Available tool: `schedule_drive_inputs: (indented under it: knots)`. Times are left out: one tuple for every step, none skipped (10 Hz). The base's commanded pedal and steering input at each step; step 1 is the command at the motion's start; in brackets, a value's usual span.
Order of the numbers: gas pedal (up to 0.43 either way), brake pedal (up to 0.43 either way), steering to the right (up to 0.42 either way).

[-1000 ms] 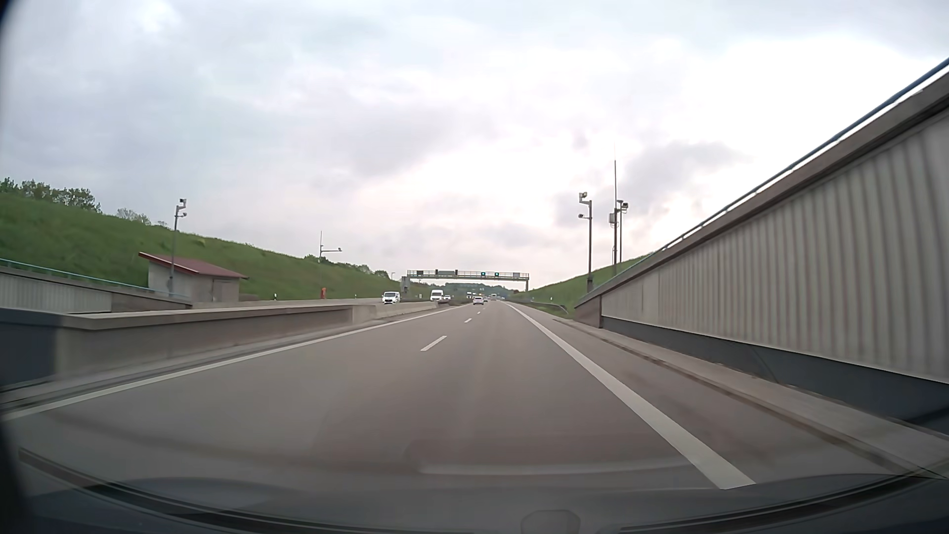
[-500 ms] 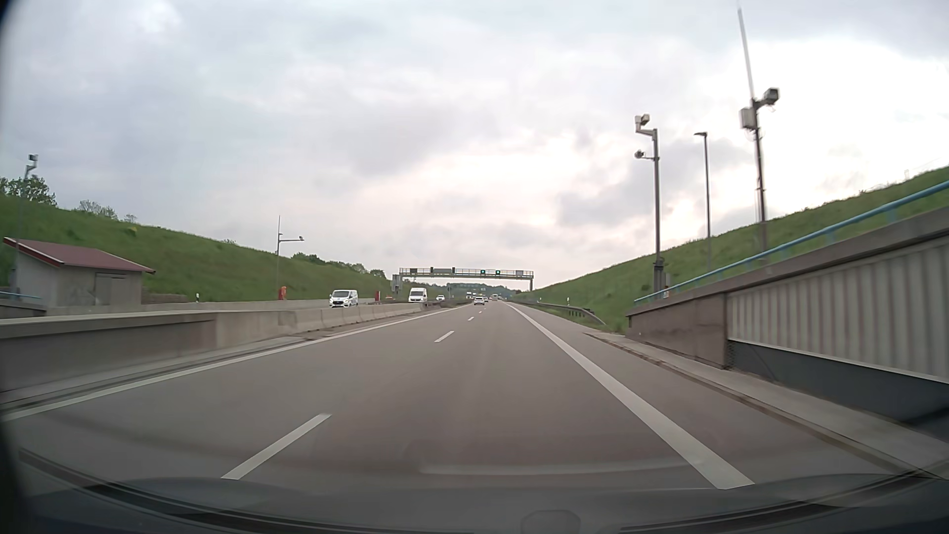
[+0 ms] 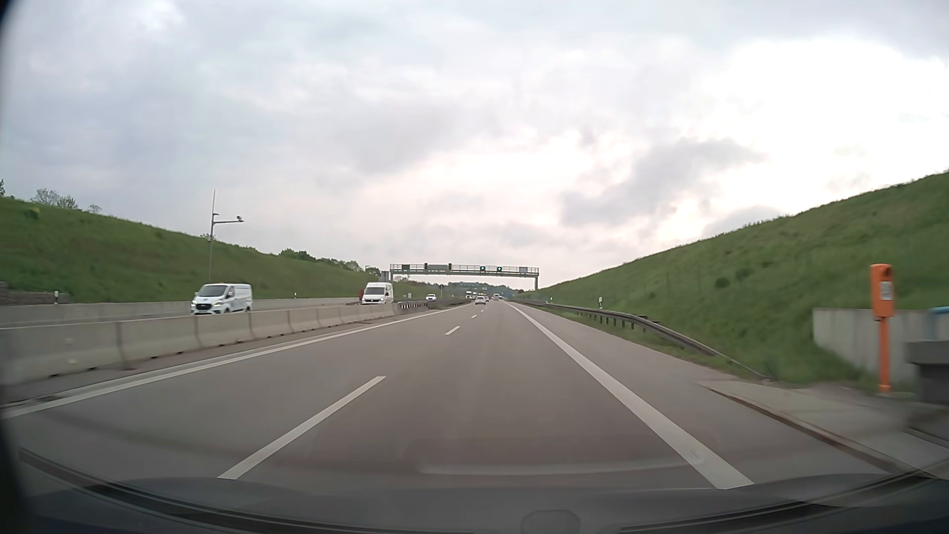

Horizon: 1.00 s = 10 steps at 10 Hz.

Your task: Follow the waypoints while adhering to traffic rules and regulations

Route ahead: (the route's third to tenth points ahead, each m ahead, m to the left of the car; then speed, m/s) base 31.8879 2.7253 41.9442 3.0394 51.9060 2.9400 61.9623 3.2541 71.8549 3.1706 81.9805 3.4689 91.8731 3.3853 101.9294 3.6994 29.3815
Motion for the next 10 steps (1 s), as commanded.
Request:
schedule_drive_inputs:
  knots:
    - [0.24,0.0,-0.002]
    - [0.24,0.0,-0.002]
    - [0.24,0.0,-0.002]
    - [0.228,0.0,-0.002]
    - [0.228,0.0,-0.002]
    - [0.228,0.0,-0.002]
    - [0.22,0.0,-0.002]
    - [0.22,0.0,-0.001]
    - [0.22,0.0,-0.001]
    - [0.22,0.0,-0.001]
